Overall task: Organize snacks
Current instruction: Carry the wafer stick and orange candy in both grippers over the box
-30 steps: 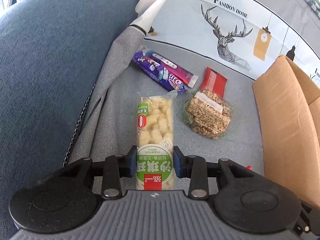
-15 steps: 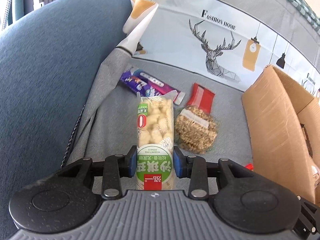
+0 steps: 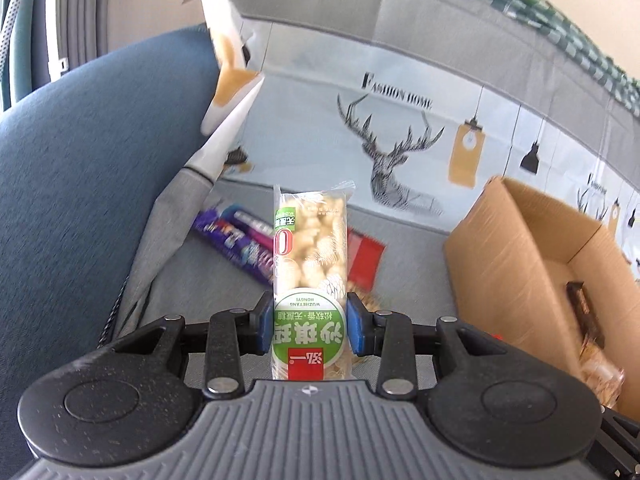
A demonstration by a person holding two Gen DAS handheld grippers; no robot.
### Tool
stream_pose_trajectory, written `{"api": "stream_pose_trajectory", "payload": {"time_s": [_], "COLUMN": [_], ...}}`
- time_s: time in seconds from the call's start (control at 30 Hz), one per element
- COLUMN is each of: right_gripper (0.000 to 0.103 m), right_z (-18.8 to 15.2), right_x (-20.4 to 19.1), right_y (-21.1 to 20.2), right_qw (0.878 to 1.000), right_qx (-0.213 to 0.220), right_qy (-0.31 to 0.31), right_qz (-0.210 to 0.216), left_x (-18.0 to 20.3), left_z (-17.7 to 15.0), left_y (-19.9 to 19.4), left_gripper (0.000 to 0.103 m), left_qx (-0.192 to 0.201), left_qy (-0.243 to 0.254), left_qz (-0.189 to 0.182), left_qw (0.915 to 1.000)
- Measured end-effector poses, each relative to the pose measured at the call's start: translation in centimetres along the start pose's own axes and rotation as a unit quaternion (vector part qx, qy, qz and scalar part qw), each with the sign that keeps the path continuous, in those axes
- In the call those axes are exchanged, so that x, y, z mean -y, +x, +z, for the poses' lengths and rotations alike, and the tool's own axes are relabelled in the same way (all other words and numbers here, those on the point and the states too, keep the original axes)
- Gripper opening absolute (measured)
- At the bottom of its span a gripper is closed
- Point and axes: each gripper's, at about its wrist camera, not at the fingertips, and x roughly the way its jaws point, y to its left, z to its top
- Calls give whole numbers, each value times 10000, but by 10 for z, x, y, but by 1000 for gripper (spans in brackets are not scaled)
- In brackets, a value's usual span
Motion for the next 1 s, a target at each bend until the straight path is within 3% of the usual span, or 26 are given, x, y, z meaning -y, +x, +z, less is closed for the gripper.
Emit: {"api": "stream_pose_trajectory", "payload": {"time_s": [0.37,0.63,1.0], "right_gripper": [19,19,19], "right_z": [33,45,40], "right_x": [27,68,134], "right_y": [-35,-61,-93], "right_qw": [9980,9956,9881], "right_qx": [618,792,844], "right_qy": [49,94,640], "right_qz": [-141,-497,-1115], "left_x": [31,68,139], "left_z": [8,4,-16], "left_y": [-14,-20,-35], "left_gripper": [39,39,39], "left_qx": [475,690,1062], "left_qy": [-3,202,854], "left_qz": [-434,-705,-1363], "left_qw": [9979,9949,9813]}}
